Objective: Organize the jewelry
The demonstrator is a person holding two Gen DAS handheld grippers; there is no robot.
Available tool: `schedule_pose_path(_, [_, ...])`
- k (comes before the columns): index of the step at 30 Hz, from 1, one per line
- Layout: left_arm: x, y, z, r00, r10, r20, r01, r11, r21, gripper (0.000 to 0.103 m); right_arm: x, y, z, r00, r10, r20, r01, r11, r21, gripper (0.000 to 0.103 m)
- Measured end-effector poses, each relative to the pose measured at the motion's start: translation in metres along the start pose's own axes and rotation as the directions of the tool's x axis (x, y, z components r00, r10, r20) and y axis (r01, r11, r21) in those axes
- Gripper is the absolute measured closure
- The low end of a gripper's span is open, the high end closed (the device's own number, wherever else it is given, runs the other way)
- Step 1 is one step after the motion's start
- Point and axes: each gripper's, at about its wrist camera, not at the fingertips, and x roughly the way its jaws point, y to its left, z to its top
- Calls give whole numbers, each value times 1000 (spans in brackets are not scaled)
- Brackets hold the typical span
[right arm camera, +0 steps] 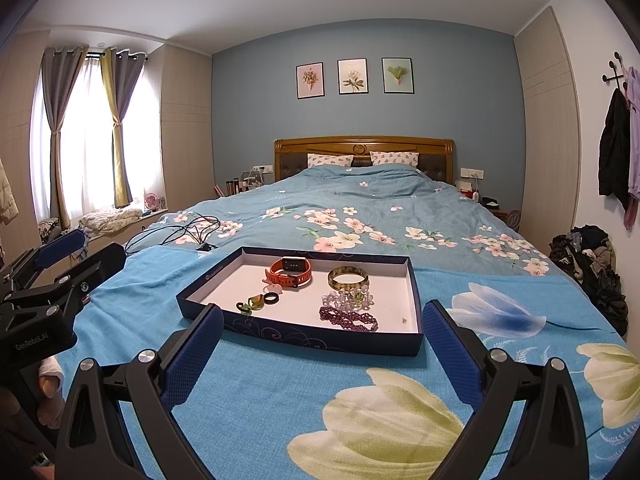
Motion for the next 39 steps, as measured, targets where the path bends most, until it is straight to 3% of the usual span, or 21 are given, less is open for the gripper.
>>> schedule_pose_path(39, [2,-1,-1,1000,2,-4,-2,1000,0,6,0,0,0,1000,-1,-3,1,1000,1,7])
